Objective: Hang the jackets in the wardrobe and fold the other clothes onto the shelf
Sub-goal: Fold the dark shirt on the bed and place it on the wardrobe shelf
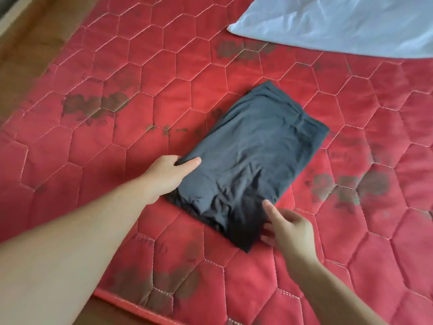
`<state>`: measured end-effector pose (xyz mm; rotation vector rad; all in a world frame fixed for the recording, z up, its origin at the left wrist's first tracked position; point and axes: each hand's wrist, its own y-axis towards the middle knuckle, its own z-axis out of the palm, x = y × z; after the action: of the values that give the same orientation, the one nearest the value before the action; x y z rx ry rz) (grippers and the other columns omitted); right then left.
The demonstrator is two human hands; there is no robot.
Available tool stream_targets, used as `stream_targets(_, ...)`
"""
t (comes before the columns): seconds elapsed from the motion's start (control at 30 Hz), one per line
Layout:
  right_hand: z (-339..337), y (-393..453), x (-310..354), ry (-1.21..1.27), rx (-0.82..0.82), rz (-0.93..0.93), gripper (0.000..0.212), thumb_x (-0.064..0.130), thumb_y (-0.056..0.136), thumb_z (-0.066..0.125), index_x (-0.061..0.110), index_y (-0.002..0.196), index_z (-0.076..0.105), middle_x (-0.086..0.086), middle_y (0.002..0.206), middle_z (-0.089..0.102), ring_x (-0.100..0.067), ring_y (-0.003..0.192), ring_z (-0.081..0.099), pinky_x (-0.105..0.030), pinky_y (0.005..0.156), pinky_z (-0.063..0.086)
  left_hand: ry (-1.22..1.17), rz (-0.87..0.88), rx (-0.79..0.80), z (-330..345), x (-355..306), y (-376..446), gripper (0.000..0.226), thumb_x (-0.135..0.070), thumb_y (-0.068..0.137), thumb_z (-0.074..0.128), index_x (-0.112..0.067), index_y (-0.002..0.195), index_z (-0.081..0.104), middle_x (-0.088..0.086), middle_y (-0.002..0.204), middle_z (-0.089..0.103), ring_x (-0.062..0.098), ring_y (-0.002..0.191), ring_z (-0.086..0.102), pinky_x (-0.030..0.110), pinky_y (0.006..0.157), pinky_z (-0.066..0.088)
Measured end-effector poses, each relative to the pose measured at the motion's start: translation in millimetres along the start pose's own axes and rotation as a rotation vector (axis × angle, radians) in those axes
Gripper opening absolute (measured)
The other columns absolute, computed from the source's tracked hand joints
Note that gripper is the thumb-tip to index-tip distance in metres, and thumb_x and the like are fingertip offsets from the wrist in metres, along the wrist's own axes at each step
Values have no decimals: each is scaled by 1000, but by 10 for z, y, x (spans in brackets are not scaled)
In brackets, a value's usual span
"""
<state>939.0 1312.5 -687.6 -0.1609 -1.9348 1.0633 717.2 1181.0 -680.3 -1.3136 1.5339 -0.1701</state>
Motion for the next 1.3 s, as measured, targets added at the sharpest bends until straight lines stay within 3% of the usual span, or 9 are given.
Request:
stream_targets(0.2, 263, -133, -44, 86, 132, 191, 16, 23, 82, 75, 12, 77, 64, -1, 58, 53, -12, 45, 45, -22, 46, 40, -327, -152, 82, 100, 134, -212, 39, -51, 84, 69, -28, 115, 66, -6, 110, 72, 19, 104, 67, 48, 100, 48)
stream_targets(0.33, -69, -97, -106, 47, 109, 84, 3, 14, 84, 70, 11, 84, 71, -4, 82, 74, -22, 75, 69, -34, 72, 56, -444, -226, 147, 218, 58, -381, 29, -33, 83, 74, -14, 105, 71, 5, 94, 77, 24, 90, 73, 48, 89, 56)
stream_targets(0.47, -624, -138, -179, 131, 196, 124, 9, 10, 90, 63, 10, 98, 69, -3, 86, 76, -16, 74, 72, -32, 69, 57, -382, -315, 326, 397, 58, -526, 39, -32, 73, 78, -14, 107, 73, 8, 104, 75, 26, 101, 70, 44, 97, 51)
stream_targets(0.67, -1148, -212, -446, -207, 208, 118, 9, 10, 89, 67, 7, 95, 72, -11, 87, 75, -22, 79, 72, -44, 72, 60, -206, -364, 480, 727, 257, -854, 62, -26, 59, 88, -14, 114, 64, 2, 102, 76, 22, 102, 70, 46, 99, 50)
stream_targets(0.73, -1218, -259, -489, -234, 278, 172, 8, 10, 89, 67, 8, 94, 72, -5, 80, 73, -13, 71, 70, -33, 64, 59, -227, -382, 482, 749, 335, -917, 65, -26, 59, 88, -13, 118, 62, 3, 104, 75, 21, 100, 70, 44, 96, 52)
stream_targets(0.87, -1292, -334, -433, -196, 427, 288, 10, 15, 88, 68, 6, 91, 72, -2, 72, 68, -10, 63, 66, -28, 59, 56, -294, -408, 414, 703, 334, -1071, 34, -23, 82, 75, -16, 113, 65, 2, 97, 77, 21, 91, 73, 38, 84, 56)
stream_targets(1.0, -1275, -401, -206, -8, 535, 341, 17, 20, 78, 68, 6, 89, 67, -9, 71, 65, -17, 60, 64, -27, 56, 56, -457, -323, 291, 605, 243, -1122, 44, -30, 81, 74, -24, 122, 62, 3, 105, 75, 24, 95, 72, 40, 80, 57)
stream_targets(1.13, -1228, -350, 99, 209, 468, 297, 24, 21, 71, 63, 11, 93, 69, -7, 80, 70, -17, 62, 68, -29, 59, 58, -676, -237, 195, 505, -13, -1130, 44, -28, 91, 64, -46, 128, 48, -2, 117, 65, 19, 77, 73, 34, 58, 57)
stream_targets(1.3, -1085, -184, 479, 340, 349, 198, 9, 21, 89, 55, 19, 84, 62, 0, 71, 68, -15, 57, 66, -26, 59, 55, -644, -95, 221, 428, -275, -1065, 29, -23, 101, 47, -36, 109, 71, -1, 104, 70, 18, 69, 68, 34, 59, 56)
